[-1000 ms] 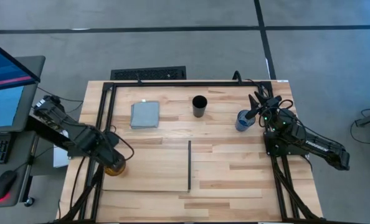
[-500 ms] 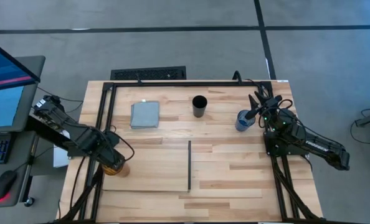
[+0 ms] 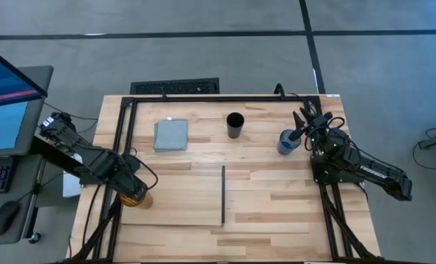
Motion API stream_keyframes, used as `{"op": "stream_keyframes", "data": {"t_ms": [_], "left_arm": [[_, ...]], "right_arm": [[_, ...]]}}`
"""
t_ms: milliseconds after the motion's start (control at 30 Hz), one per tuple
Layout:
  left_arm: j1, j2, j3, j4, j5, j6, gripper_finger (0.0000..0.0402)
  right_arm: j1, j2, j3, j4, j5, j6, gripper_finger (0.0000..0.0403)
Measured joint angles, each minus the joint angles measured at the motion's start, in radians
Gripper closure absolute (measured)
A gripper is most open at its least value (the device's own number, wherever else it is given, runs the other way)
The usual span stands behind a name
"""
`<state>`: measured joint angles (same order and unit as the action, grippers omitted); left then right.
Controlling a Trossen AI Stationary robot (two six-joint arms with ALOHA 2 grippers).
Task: Stack small to large cups/mugs on shelf
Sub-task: Put the brown cup on the shelf, then put the black cup on the shelf
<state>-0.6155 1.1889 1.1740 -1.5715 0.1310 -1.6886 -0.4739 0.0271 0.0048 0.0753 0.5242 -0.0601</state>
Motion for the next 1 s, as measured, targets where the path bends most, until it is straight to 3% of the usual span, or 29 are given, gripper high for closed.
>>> {"op": "stream_keyframes", "data": {"t_ms": [367, 700, 900, 1000], "left_arm": [[0.0, -0.008, 0.036, 0.003, 0.035, 0.023, 0.0241], [0.0, -0.033, 0.22, 0.002, -0.145, 0.029, 0.0227], [0.0, -0.102, 0.226, 0.0, -0.202, -0.015, 0.0227], [-0.001, -0.124, 0.226, 0.001, -0.283, -0.003, 0.0227]], "right_arm": [[0.0, 0.0, 0.0, 0.0, 0.0, 0.0, 0.0221], [0.0, 0.0, 0.0, 0.0, 0.0, 0.007, 0.0221], [0.0, 0.0, 0.0, 0.0, 0.0, 0.01, 0.0221], [0.003, 0.0, 0.0, 0.005, -0.015, 0.126, 0.0221]]}}
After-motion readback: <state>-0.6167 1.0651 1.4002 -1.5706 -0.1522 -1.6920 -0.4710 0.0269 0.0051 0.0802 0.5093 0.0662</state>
